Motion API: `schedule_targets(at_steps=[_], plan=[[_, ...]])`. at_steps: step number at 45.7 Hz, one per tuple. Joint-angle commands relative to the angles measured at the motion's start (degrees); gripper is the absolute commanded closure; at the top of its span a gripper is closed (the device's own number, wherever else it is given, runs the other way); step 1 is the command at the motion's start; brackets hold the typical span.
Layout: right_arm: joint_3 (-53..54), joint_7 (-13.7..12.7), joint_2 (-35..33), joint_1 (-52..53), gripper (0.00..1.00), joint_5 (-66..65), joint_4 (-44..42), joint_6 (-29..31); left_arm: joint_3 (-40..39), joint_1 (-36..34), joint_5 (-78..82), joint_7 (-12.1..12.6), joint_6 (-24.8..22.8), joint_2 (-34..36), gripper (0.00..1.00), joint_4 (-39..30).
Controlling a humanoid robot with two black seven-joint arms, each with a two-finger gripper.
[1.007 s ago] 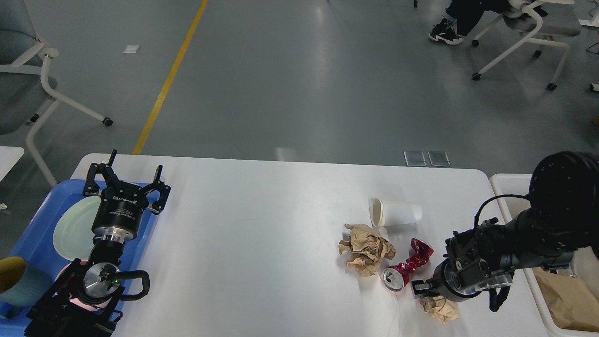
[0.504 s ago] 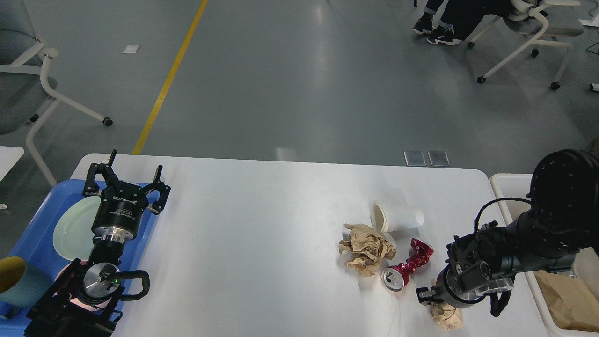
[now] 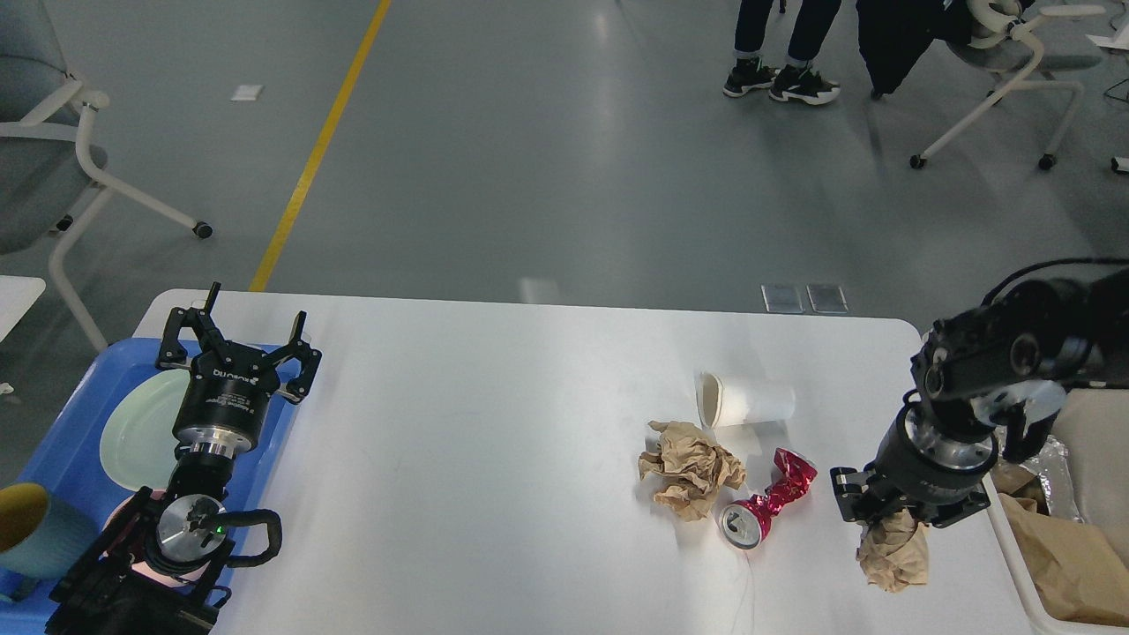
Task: Tidy desktop
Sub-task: 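Carry the crumpled paper into the white bin and release it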
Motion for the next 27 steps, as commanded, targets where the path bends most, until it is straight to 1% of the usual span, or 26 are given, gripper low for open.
schedule_targets(at_steps=[1, 4, 7, 10, 12, 14, 17, 23, 27], plan=[[-3.9, 0.2, -3.3, 14.6, 1.0, 0.4, 7.6, 3.0, 0.0, 0.0, 0.0, 0.0, 0.0, 0.1, 0.04, 0.0], [-6.0, 1.5, -2.8, 21.2, 1.0, 0.5, 10.9, 2.9, 0.0, 0.0, 0.0, 0.0, 0.0, 0.0, 0.04, 0.0], [-8.4, 5.5, -1.9, 25.7, 1.0, 0.8, 12.3, 3.4, 0.0, 0.0, 0.0, 0.0, 0.0, 0.0, 0.04, 0.0], [-11.0, 9.6, -0.7, 27.5, 1.0, 0.9, 12.4, 3.7, 0.0, 0.0, 0.0, 0.0, 0.0, 0.1, 0.04, 0.0], [-13.0, 11.8, 0.7, 27.9, 1.0, 1.0, 12.4, 3.6, 0.0, 0.0, 0.0, 0.0, 0.0, 0.1, 0.04, 0.0], [-15.1, 13.3, 1.7, 28.0, 1.0, 1.3, 12.4, 3.6, 0.0, 0.0, 0.0, 0.0, 0.0, 0.0, 0.04, 0.0], [-16.7, 14.2, 1.7, 28.1, 1.0, 1.3, 12.4, 3.6, 0.0, 0.0, 0.0, 0.0, 0.0, 0.0, 0.04, 0.0], [-19.2, 14.1, 0.8, 27.3, 1.0, 1.3, 12.0, 2.9, 0.0, 0.0, 0.0, 0.0, 0.0, 0.1, 0.04, 0.0], [-22.1, 14.0, -2.0, 25.2, 1.0, 1.3, 9.4, 1.5, 0.0, 0.1, 0.0, 0.0, 0.0, 0.0, 0.04, 0.0]])
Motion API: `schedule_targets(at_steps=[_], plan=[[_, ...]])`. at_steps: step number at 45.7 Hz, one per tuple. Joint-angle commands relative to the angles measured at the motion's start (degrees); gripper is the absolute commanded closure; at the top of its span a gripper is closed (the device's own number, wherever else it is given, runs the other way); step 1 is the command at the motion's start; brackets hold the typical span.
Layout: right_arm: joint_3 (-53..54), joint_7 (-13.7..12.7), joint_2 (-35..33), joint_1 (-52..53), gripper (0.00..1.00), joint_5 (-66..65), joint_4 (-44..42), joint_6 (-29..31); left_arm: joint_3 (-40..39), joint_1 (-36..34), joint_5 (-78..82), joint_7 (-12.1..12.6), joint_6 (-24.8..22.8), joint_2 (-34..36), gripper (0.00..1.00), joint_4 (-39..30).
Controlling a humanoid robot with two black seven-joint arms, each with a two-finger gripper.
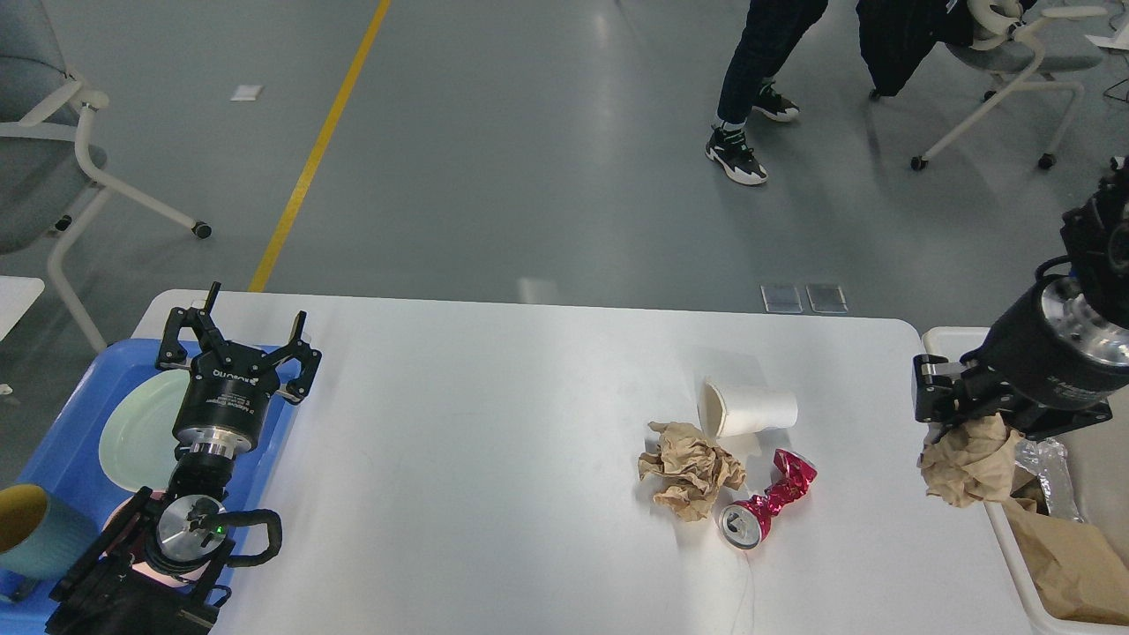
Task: Tidy desktop
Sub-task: 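Carry the crumpled paper into the white bin and release it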
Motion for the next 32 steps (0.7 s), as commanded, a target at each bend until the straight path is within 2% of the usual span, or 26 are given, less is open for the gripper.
schedule_targets(at_steps=[1, 7, 15, 21, 24, 29, 32], plan=[[-3.9, -0.2, -4.4, -3.3, 1.0, 0.0, -3.6, -2.0, 0.0, 0.1, 0.0, 0.0, 0.0, 0.0, 0.04, 0.0], [-4.0, -0.6, -16.2, -15.4, 1.0, -0.3, -14.7, -6.7, 0.0, 0.1, 0.0, 0.0, 0.0, 0.0, 0.04, 0.0], [3.2, -0.5, -22.7, -38.2, 1.0, -0.5, -33.5, -15.0, 0.0, 0.1, 0.0, 0.0, 0.0, 0.1, 0.04, 0.0], [12.0, -0.9, -23.4, -56.3, 1.0, -0.9, -42.9, -22.9, 0.0, 0.1, 0.0, 0.0, 0.0, 0.1, 0.04, 0.0], [15.7, -1.6, -22.5, -66.1, 1.0, 0.0, -51.4, -26.6, 0.0, 0.1, 0.0, 0.0, 0.0, 0.1, 0.04, 0.0], [23.6, -2.0, -18.2, -79.3, 1.0, 0.2, -65.0, -28.3, 0.0, 0.1, 0.0, -0.1, 0.0, 0.1, 0.04, 0.0], [29.6, -3.8, -16.2, -86.8, 1.0, 0.2, -72.4, -28.8, 0.0, 0.1, 0.0, -0.1, 0.0, 0.0, 0.04, 0.0]])
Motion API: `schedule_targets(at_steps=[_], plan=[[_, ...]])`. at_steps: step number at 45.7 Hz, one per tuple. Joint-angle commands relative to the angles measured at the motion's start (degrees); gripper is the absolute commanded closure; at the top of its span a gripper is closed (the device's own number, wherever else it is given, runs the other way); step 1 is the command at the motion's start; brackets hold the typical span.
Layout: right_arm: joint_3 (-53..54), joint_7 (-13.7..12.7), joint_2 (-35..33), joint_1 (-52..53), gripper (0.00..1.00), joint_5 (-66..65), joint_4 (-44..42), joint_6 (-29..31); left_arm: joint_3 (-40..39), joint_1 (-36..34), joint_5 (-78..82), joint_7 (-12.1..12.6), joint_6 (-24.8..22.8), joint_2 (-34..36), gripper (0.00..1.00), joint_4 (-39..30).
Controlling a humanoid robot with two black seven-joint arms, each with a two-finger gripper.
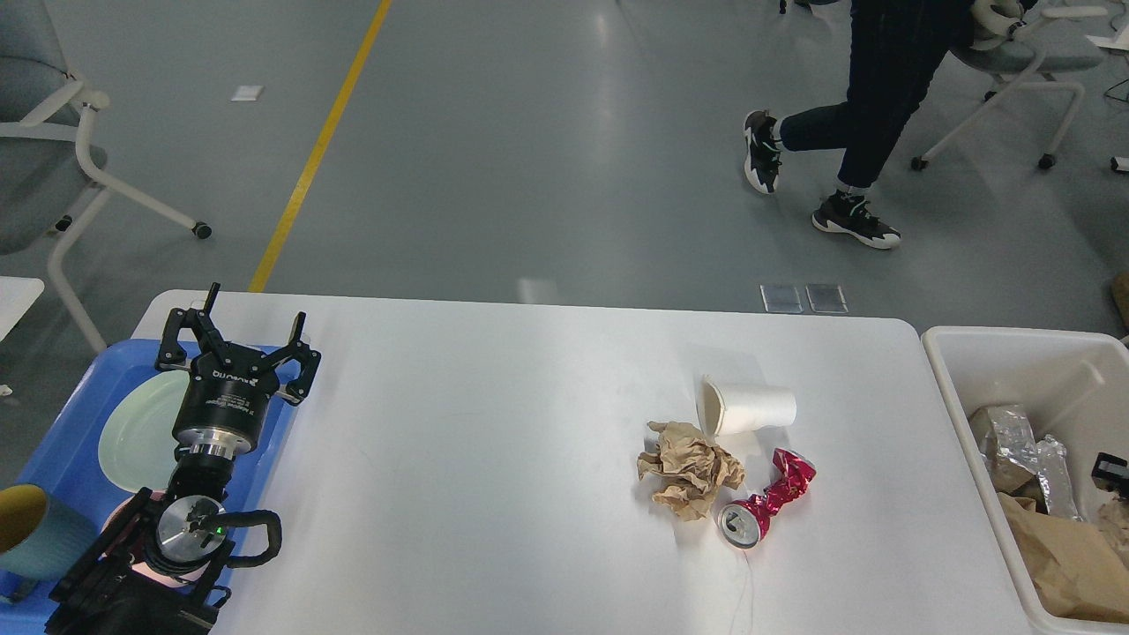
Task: Tidy desktop
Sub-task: 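Carry the crumpled paper into the white bin and release it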
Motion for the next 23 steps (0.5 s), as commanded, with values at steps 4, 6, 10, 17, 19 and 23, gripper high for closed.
schedule_targets(at_steps=[4, 6, 10, 17, 19, 23], plan=[[14.9, -4.4, 6.4, -21.1, 1.0, 0.0, -23.7, -1.8, 0.0, 0.0, 0.0, 0.0, 0.0, 0.0, 0.04, 0.0], [16.8, -4.8, 9.1, -24.9, 1.0, 0.0, -28.8, -1.9, 0.0, 0.0, 0.0, -0.1, 0.0, 0.0, 0.04, 0.0], [18.5, -5.3, 12.7, -30.9, 1.0, 0.0, -36.4, -1.9, 0.0, 0.0, 0.0, 0.0, 0.0, 0.0, 0.04, 0.0], [18.9, -7.3, 15.4, -33.3, 1.0, 0.1, -38.8, -2.9, 0.0, -0.1, 0.0, 0.0, 0.0, 0.0, 0.04, 0.0], [19.0, -7.3, 15.8, -33.6, 1.0, 0.1, -38.8, -3.7, 0.0, -0.1, 0.0, 0.0, 0.0, 0.0, 0.04, 0.0], [20.3, -7.5, 16.6, -34.4, 1.0, 0.1, -38.8, -4.7, 0.0, -0.1, 0.0, 0.0, 0.0, 0.0, 0.04, 0.0]])
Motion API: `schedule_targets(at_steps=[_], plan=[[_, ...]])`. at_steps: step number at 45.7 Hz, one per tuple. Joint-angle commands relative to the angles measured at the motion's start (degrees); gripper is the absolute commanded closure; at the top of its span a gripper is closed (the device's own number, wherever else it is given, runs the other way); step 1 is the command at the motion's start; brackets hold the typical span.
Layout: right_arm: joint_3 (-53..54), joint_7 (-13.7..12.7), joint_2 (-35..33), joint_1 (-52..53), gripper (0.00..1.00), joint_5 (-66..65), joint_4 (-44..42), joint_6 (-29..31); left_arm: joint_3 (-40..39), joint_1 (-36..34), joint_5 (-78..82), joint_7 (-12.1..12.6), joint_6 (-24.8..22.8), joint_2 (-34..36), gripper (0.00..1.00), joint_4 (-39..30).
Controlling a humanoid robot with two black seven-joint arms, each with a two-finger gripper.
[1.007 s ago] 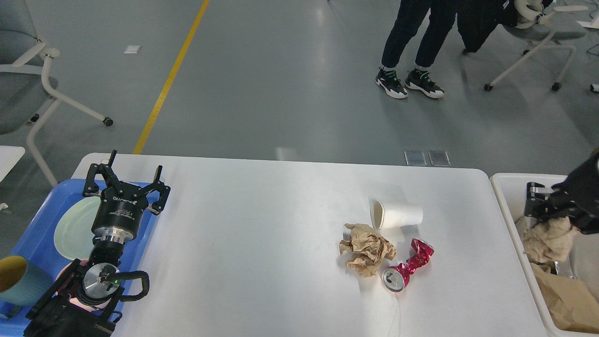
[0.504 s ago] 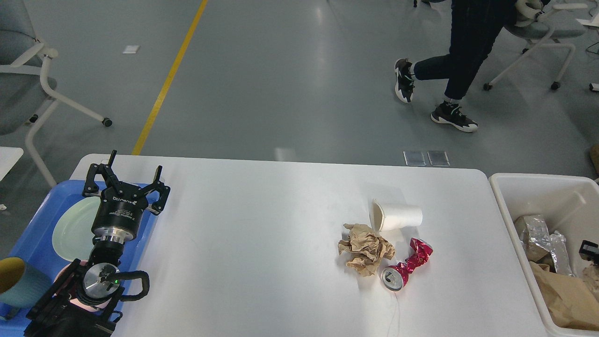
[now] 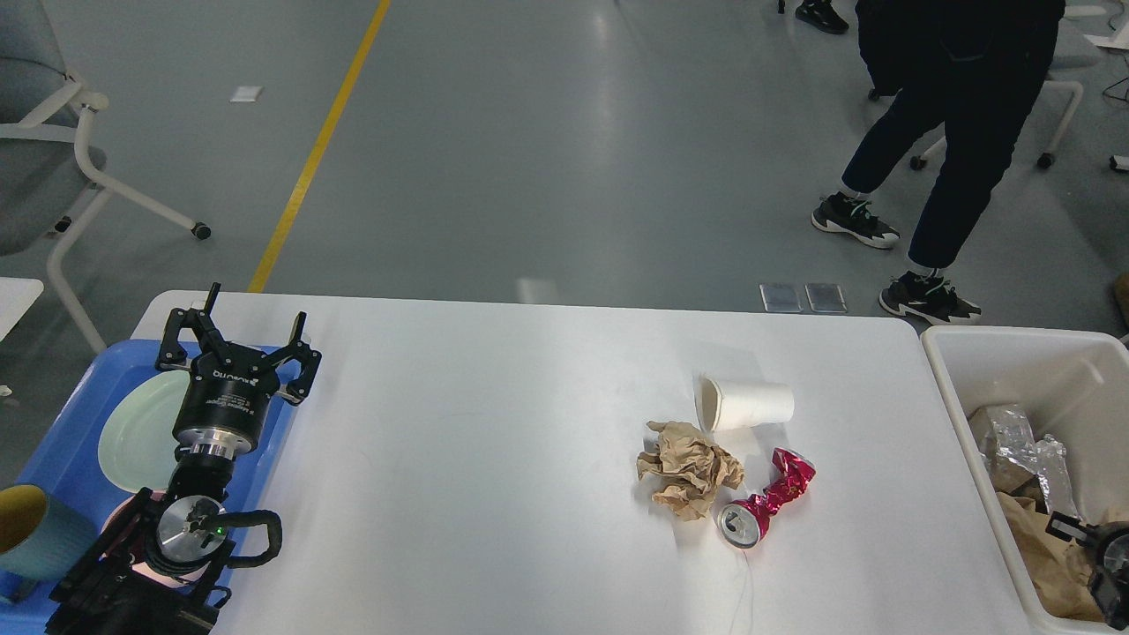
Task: Tidy desktop
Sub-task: 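Carry the crumpled paper into the white bin and release it, then raise the right gripper out of the bin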
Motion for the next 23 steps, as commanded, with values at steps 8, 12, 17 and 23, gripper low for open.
schedule_targets(at_steps=[8, 12, 17, 23], plan=[[2.1, -0.7, 0.9, -1.1, 1.0, 0.0, -0.1, -1.3, 0.0, 0.0, 0.0, 0.0, 0.0, 0.0, 0.04, 0.0], [2.0, -0.7, 0.9, -1.1, 0.97, -0.1, -0.2, -1.6, 0.0, 0.0, 0.0, 0.0, 0.0, 0.1, 0.04, 0.0], [1.7, -0.6, 0.6, -1.7, 0.07, -0.2, -0.4, -5.4, 0.0, 0.0, 0.0, 0.0, 0.0, 0.0, 0.04, 0.0], [1.7, -0.6, 0.9, -2.4, 0.0, -0.3, 0.0, -9.7, 0.0, 0.0, 0.0, 0.0, 0.0, 0.1, 0.04, 0.0]])
